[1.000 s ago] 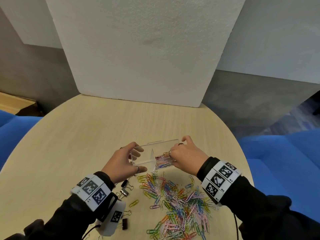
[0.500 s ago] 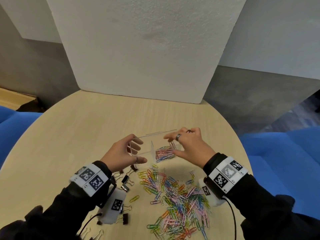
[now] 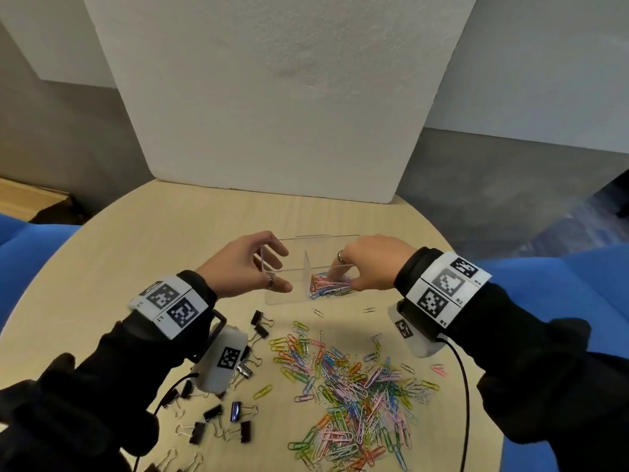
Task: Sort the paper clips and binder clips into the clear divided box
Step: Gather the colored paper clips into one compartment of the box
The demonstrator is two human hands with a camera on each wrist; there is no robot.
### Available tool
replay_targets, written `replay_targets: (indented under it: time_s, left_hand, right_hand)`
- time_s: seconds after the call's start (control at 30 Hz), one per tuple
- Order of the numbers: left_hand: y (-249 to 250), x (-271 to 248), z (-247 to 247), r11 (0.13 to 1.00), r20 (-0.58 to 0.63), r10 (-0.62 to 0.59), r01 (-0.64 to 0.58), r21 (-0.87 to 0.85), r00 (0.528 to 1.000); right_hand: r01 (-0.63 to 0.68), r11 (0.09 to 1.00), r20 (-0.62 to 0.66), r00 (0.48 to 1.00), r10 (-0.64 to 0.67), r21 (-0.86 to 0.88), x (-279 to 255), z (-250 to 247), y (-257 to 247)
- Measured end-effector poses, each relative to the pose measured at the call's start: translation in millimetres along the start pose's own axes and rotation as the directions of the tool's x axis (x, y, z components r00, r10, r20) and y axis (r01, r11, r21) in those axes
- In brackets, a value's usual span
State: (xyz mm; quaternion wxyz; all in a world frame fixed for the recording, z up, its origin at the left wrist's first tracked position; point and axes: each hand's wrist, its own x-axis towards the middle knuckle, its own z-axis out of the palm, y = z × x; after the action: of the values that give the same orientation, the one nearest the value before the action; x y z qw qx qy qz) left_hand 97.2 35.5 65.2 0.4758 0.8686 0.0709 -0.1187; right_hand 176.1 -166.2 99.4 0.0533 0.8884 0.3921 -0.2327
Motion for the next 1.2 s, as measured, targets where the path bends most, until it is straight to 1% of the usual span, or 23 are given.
replay_targets:
  time_s: [0.1,0.27,0.37,0.43,0.47,0.5,0.53,0.57,0.6,0.63,0.67,0.7,0.73,0.77,0.8,0.83,0.87,0.9,0.97,1.07,1.1,1.17,1.2]
  left_hand:
    - [-1,0,2,1.000,0.012,-0.009,0.009,0.013,1.000]
    - [-8,-3,4,0.999,-0.016,-0.027,0.026,-0.029,1.000]
    - [-10,-4,9,1.000,-0.030,-0.015,0.014,-0.027,0.999]
    - [-12,-4,10,0.999,-0.041,-0.016,0.015,-0.029,0.999]
    - [-14,-5,10,0.999,-0.050,-0.022,0.020,-0.038,0.998]
    - [-17,-5,9,0.998,-0.066,-0.032,0.029,-0.048,0.997]
    - [-20,-6,7,0.997,-0.086,-0.047,0.042,-0.060,0.995]
    - [-23,-7,5,0.996,-0.110,-0.064,0.056,-0.071,0.992]
    - [-27,-8,4,0.994,-0.140,-0.081,0.070,-0.082,0.987]
    - [-30,-8,2,0.992,-0.174,-0.099,0.083,-0.092,0.980]
    - [-34,-9,0,0.990,-0.208,-0.116,0.096,-0.102,0.971]
    - [-37,-9,-1,0.988,-0.238,-0.131,0.107,-0.111,0.962]
    - [-40,-10,-3,0.986,-0.259,-0.144,0.116,-0.120,0.955]
    - [-42,-9,-4,0.985,-0.271,-0.153,0.123,-0.125,0.950]
    - [-44,-9,-4,0.983,-0.277,-0.160,0.129,-0.127,0.947]
    - [-45,-9,-4,0.983,-0.278,-0.167,0.136,-0.125,0.946]
    - [-46,-9,-4,0.982,-0.277,-0.172,0.143,-0.122,0.945]
    - [-47,-9,-3,0.981,-0.276,-0.179,0.151,-0.119,0.944]
    - [-49,-10,-1,0.980,-0.267,-0.188,0.162,-0.115,0.945]
    - [-52,-12,2,0.979,-0.260,-0.196,0.172,-0.113,0.945]
    - [-53,-13,3,0.978,-0.260,-0.197,0.172,-0.116,0.945]
    - [-54,-14,5,0.978,-0.257,-0.194,0.168,-0.121,0.947]
    - [-54,-14,6,0.979,-0.253,-0.190,0.164,-0.120,0.949]
  right_hand:
    - [0.009,1.000,0.085,0.996,-0.007,-0.027,3,0,-1]
    - [-0.010,0.999,-0.045,0.999,0.012,0.039,2,6,3]
    - [-0.021,1.000,0.024,0.999,0.020,0.007,7,11,0]
    - [-0.004,0.997,0.051,0.999,0.000,0.078,7,12,0]
    - [0.008,0.988,0.021,1.000,-0.011,0.157,6,12,2]
    - [0.024,0.967,-0.048,0.999,-0.012,0.254,3,12,3]
    - [0.049,0.935,-0.161,0.987,0.008,0.350,0,13,3]
    - [0.081,0.902,-0.303,0.951,0.057,0.425,-2,16,4]
    - [0.118,0.871,-0.447,0.886,0.125,0.476,-3,22,4]
    - [0.139,0.850,-0.551,0.811,0.196,0.507,-2,32,4]
    - [0.134,0.837,-0.582,0.776,0.245,0.531,-1,45,1]
    - [0.104,0.827,-0.537,0.803,0.258,0.553,1,60,-4]
    - [0.060,0.825,-0.428,0.874,0.228,0.562,5,77,-11]
    - [0.022,0.841,-0.285,0.945,0.158,0.540,10,95,-20]
    - [0.022,0.884,-0.147,0.988,0.053,0.466,16,114,-28]
    - [0.085,0.934,-0.055,0.996,-0.070,0.347,21,130,-35]
    - [0.167,0.959,0.009,0.985,-0.173,0.228,26,144,-40]
    - [0.249,0.960,0.046,0.965,-0.257,0.127,30,156,-44]
    - [0.342,0.940,0.097,0.936,-0.339,-0.014,34,170,-47]
    - [0.349,0.932,0.183,0.926,-0.329,-0.093,29,176,-34]
    - [0.347,0.933,0.171,0.929,-0.329,-0.090,25,175,-28]
    - [0.293,0.956,0.053,0.955,-0.292,-0.015,19,172,-15]
    - [0.218,0.974,-0.026,0.976,-0.217,0.054,17,171,-10]
